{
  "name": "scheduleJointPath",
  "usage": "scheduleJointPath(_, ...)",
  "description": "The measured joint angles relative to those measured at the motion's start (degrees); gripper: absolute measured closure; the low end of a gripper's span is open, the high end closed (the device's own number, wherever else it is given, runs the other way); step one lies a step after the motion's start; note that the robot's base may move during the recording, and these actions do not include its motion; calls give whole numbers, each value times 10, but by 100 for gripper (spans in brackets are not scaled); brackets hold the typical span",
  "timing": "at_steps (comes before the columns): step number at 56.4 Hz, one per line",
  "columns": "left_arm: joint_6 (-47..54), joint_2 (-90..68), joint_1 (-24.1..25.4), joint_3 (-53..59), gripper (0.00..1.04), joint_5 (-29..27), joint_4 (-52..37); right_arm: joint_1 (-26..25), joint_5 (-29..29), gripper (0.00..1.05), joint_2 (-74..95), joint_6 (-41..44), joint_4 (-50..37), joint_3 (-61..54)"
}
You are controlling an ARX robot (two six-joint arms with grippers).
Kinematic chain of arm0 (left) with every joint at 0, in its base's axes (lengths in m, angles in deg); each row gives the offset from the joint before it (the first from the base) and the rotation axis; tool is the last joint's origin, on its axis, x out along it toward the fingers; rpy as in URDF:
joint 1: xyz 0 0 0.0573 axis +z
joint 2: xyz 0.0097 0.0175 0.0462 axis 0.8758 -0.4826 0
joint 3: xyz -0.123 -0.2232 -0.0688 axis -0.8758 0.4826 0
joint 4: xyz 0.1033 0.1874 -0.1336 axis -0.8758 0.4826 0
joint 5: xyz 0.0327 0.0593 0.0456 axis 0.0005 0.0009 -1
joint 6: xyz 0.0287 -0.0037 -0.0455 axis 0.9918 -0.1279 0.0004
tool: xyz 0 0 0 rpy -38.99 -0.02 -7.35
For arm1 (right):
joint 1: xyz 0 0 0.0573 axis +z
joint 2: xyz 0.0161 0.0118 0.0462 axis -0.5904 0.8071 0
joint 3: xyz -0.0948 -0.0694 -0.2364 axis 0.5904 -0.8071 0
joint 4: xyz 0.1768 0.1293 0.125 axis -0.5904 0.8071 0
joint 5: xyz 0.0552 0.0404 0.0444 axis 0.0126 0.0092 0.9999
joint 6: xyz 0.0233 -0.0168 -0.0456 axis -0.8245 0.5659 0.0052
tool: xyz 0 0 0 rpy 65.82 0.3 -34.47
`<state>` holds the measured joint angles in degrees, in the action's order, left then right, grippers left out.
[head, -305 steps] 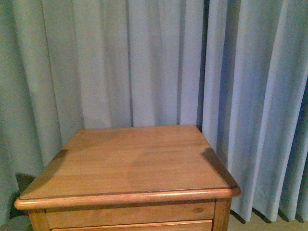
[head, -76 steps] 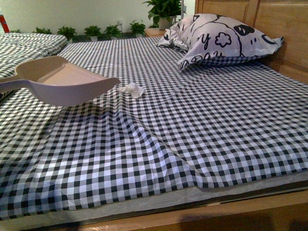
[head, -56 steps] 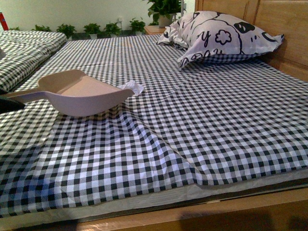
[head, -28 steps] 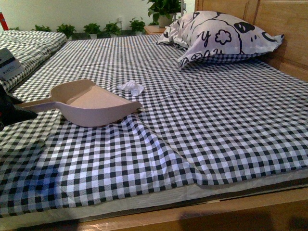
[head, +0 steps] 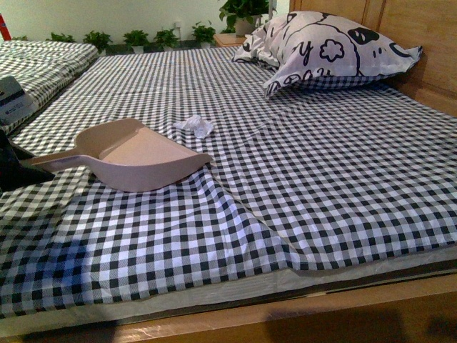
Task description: Clean up trash
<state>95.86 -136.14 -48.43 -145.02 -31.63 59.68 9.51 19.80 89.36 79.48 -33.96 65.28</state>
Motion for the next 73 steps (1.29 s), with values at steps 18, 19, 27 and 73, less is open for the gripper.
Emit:
scheduleJointPath(18, 2, 0, -2, -1, 77, 0, 0, -274, 392, 85, 252, -163, 174, 153)
scheduleJointPath(19, 3, 0, -2, -1, 77, 0, 0, -290, 405, 85, 280, -161, 155, 165)
scheduleJointPath(27, 4, 0, -2, -1, 77, 0, 0, -333, 445, 85, 463, -147, 63, 261)
scheduleJointPath(73, 7, -1, -2, -1, 77, 0, 0, -230, 339, 85, 1127, 12, 111, 916)
